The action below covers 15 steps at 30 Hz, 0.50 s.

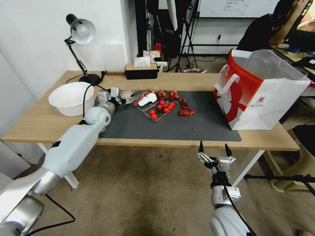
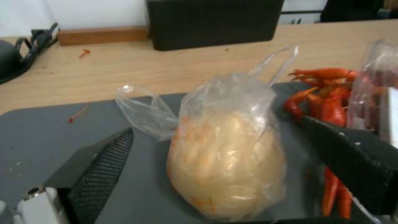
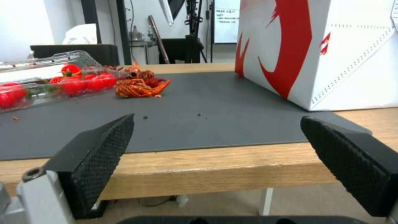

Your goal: Pick up the trash from the table and place it into the takeout bag.

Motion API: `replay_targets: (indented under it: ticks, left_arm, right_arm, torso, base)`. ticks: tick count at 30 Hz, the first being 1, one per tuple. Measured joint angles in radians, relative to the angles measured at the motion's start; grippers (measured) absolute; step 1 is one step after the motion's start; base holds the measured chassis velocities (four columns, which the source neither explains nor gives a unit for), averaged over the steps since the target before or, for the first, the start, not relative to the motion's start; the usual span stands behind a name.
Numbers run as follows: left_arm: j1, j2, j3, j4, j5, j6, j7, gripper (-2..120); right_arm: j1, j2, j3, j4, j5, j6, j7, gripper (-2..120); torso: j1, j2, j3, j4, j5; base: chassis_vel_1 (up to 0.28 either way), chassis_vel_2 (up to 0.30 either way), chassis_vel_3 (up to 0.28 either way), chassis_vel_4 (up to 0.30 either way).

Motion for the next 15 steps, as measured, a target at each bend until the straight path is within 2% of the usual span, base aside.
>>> replay_targets:
  ticks: [9,10,12,14,15]
  left_arm:
    - [-0.029,-0.013,0.026,0.05,0.004,0.01,0.0,99]
    - [-0.033,-0.015,0.031,0.06,0.006,0.012,0.0,87]
    - [-0.035,-0.016,0.032,0.064,0.006,0.013,0.0,85]
    - [-0.043,-0.021,0.037,0.078,0.007,0.013,-0.001,73]
    - [-0.043,-0.021,0.037,0.078,0.007,0.013,-0.001,73]
  right_arm:
    - [0.002,-0.001,0.002,0.0,0.002,0.0,0.001,100]
    - [0.003,-0.001,0.004,0.0,0.003,0.0,0.001,100]
    - [0.003,-0.002,0.005,0.0,0.003,0.0,0.001,100]
    - [0.003,-0.003,0.008,0.0,0.004,0.0,0.001,100]
    - [0.003,-0.003,0.008,0.0,0.004,0.0,0.001,100]
  torso:
    - [0.0,0.0,0.0,0.0,0.0]
    - [0.0,0.0,0.0,0.0001,-0.0001]
    - [0.0,0.0,0.0,0.0001,-0.0001]
    - [0.0,0.0,0.0,0.0,0.0]
    - [0.0,0.0,0.0,0.0,0.0]
  base:
    - [0.0,0.0,0.0,0.0]
    - [0.0,0.0,0.0,0.0]
    - [0.0,0.0,0.0,0.0]
    - [0.0,0.0,0.0,0.0]
    - [0.0,0.0,0.0,0.0]
